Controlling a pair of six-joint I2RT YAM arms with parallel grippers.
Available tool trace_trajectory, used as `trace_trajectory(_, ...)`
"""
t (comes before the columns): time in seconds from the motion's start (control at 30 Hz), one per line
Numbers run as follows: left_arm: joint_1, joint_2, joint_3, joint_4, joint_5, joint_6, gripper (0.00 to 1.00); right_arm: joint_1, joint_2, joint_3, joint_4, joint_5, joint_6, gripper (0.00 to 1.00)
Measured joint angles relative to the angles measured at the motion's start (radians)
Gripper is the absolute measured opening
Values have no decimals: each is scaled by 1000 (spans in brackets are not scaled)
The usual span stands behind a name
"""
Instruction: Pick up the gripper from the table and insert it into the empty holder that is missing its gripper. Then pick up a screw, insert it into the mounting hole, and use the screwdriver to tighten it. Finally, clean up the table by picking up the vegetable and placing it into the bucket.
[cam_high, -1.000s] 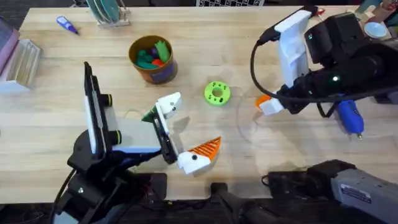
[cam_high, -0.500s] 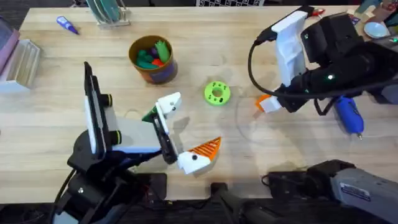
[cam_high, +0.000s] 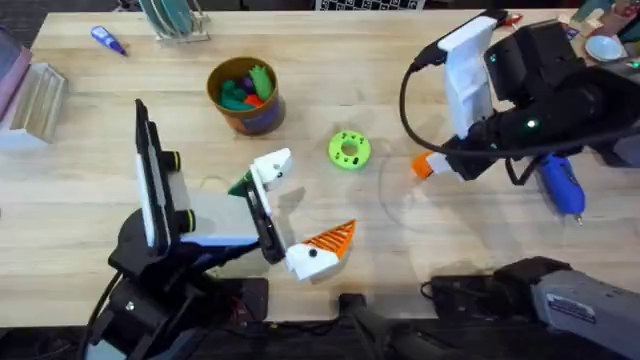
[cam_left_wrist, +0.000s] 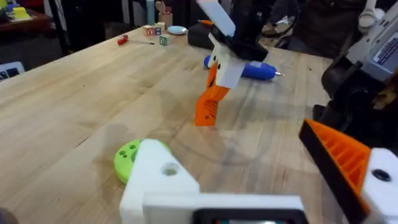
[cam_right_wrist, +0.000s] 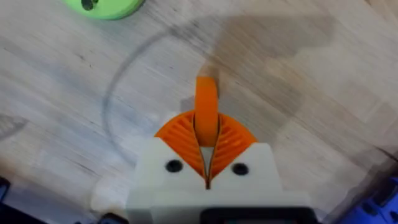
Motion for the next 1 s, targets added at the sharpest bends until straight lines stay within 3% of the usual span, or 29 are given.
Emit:
trace_trajectory(0.33, 0, 0, 0, 0, 0, 0, 987, 0, -32, 22, -36, 1, 9, 15)
trace_trajectory(0.63, 0, 0, 0, 0, 0, 0, 987, -37, -321, 115, -76, -27, 78, 14)
trace_trajectory(0.8, 0, 0, 0, 0, 0, 0, 985, -166, -464, 82, -23, -203, 152, 13)
trace_trajectory(1.0, 0, 0, 0, 0, 0, 0, 986, -292, -544, -147, 276, -589, 383, 12)
